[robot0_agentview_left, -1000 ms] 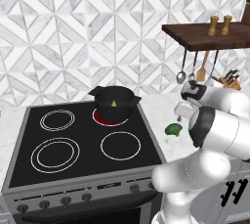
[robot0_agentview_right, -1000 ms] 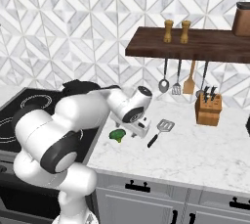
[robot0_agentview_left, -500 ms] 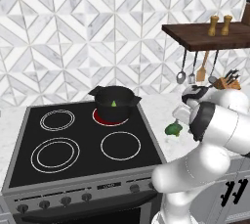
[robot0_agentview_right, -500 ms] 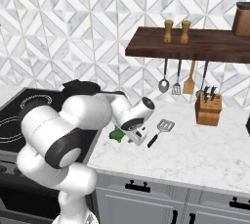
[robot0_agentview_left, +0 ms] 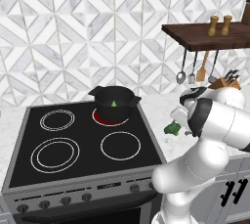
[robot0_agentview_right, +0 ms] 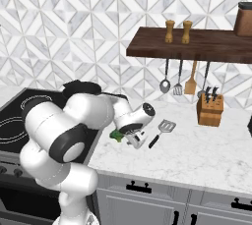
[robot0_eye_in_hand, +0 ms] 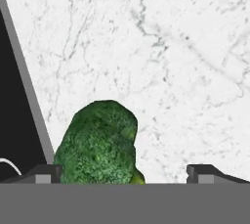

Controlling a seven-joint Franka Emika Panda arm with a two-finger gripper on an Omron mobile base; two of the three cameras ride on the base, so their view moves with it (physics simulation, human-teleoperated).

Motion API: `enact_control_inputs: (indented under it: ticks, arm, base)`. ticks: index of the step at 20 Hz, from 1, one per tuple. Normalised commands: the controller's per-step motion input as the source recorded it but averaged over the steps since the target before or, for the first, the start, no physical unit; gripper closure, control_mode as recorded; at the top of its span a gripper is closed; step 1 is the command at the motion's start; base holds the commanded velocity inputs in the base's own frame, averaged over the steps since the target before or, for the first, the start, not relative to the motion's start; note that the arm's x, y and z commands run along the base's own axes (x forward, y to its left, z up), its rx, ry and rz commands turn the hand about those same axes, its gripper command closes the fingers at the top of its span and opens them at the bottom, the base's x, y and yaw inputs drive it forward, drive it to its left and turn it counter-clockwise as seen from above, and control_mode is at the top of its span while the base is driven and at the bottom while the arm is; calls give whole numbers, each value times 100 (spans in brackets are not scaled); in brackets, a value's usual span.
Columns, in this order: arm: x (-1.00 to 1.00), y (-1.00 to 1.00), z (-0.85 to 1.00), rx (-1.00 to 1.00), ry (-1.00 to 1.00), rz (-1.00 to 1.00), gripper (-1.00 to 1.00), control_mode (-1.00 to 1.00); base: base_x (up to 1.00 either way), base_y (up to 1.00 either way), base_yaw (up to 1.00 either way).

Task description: Put the broccoli and lemon wedge in the pot. Retrieve the spatula and lightly stir the vegetables in the pot.

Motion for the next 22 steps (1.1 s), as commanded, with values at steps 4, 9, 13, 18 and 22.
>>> enact_control_inputs:
  ticks: [4, 9, 13, 18, 22]
  arm:
    - [7, 34, -5, 4, -5, -7, -100, -100]
    - [1, 44, -3, 3, -2, -6, -100, -100]
    - [7, 37, -20, 1, 0, -8, -100, -100]
    - [17, 32, -26, 0, 0, -11, 100, -100]
    - [-8, 1, 1, 0, 0, -13, 100, -100]
  base:
    - [0, 0, 0]
    - [0, 0, 0]
    - [0, 0, 0]
    - [0, 0, 0]
    - [0, 0, 0]
